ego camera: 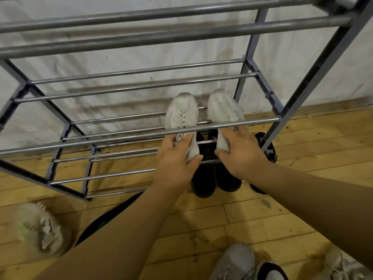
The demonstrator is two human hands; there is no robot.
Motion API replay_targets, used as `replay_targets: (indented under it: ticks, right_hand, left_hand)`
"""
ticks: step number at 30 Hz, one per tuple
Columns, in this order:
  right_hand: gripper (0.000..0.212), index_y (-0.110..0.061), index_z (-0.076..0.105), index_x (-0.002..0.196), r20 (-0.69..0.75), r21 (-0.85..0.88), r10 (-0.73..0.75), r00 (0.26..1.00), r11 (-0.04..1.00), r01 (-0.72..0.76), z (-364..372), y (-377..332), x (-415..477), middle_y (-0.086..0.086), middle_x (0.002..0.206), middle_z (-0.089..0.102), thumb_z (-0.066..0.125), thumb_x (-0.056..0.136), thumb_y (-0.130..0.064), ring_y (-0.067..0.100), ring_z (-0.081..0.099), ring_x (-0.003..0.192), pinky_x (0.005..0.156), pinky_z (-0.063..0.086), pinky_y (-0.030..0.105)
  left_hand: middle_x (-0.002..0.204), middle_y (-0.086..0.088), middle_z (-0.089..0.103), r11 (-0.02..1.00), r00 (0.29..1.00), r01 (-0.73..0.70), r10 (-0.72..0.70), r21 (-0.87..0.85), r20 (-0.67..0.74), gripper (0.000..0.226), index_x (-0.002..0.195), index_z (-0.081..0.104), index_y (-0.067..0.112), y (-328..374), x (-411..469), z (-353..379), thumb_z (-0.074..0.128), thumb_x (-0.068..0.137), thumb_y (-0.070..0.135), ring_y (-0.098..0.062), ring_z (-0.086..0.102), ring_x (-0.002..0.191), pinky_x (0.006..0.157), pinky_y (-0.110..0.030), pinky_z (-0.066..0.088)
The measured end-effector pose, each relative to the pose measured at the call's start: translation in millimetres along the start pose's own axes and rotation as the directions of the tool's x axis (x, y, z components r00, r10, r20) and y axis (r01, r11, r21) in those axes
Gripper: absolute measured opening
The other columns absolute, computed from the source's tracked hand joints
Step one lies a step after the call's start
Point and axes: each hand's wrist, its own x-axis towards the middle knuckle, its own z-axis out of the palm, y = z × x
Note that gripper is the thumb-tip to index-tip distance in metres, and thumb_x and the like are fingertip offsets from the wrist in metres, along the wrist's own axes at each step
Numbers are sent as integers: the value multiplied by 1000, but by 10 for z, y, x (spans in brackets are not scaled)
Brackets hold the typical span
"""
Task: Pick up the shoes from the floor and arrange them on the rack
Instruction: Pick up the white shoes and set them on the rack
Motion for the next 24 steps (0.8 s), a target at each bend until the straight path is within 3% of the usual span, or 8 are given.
replay_targets:
  ticks: [3,5,8,14,17,20,22,24]
  right_hand:
    - [71,-37,20,158,-10,-35,-19,1000,999,19,-63,-8,50,17,160,29,52,96,-46,45,31,142,116,30,56]
    - [68,-39,18,158,44,-63,6,999,998,-3,-16,22,50,18,161,25,41,95,-53,49,27,143,117,27,59]
    - [65,-37,17,160,94,-95,33,995,995,-24,50,65,31,17,167,12,41,101,-52,49,13,149,123,16,57]
    - [62,-35,18,161,97,-68,3,995,998,3,-69,-17,-47,15,168,10,40,104,-45,45,8,151,125,12,55]
    - [56,-30,25,160,71,-39,-89,994,995,91,-194,34,-321,11,168,13,40,106,-34,37,14,153,125,18,48]
    - [53,-23,44,153,10,-41,-175,984,984,176,-313,251,-778,3,161,34,57,101,-29,23,31,148,115,27,29]
    - [48,-19,56,143,17,-50,-193,981,980,194,-312,464,-1016,2,147,49,66,96,-27,19,44,136,111,33,26]
    - [42,-18,61,135,70,-57,-111,991,992,115,-262,681,-1143,2,136,55,68,95,-27,20,51,126,102,38,26]
  left_hand:
    - [161,0,22,997,997,20,-15,-79,72,84,159,35,33,179,58,101,75,88,51,-24,32,147,119,-38,37]
    - [165,4,16,997,983,-51,60,-56,175,89,161,28,36,165,58,109,75,87,49,-21,26,150,117,-27,29]
    - [171,6,9,989,953,-142,125,42,276,90,163,20,39,9,45,33,72,89,47,-21,19,155,121,-31,26]
    - [173,4,8,994,957,-108,103,2,270,86,163,22,36,159,23,54,71,93,44,-21,18,156,120,-30,25]
    - [173,6,5,994,958,-101,90,29,272,93,163,18,38,188,12,55,75,90,45,-21,19,156,119,-31,26]
    - [173,10,-4,990,945,-119,89,78,313,101,162,10,46,58,-87,-24,77,87,48,-23,14,158,122,-39,28]
    - [172,5,1,986,956,-131,99,102,277,97,161,12,45,-6,-266,-63,76,88,48,-25,17,157,123,-46,31]
    - [168,-4,15,973,971,-162,128,162,203,90,160,21,40,-63,-510,-34,74,88,48,-28,24,153,120,-51,34]
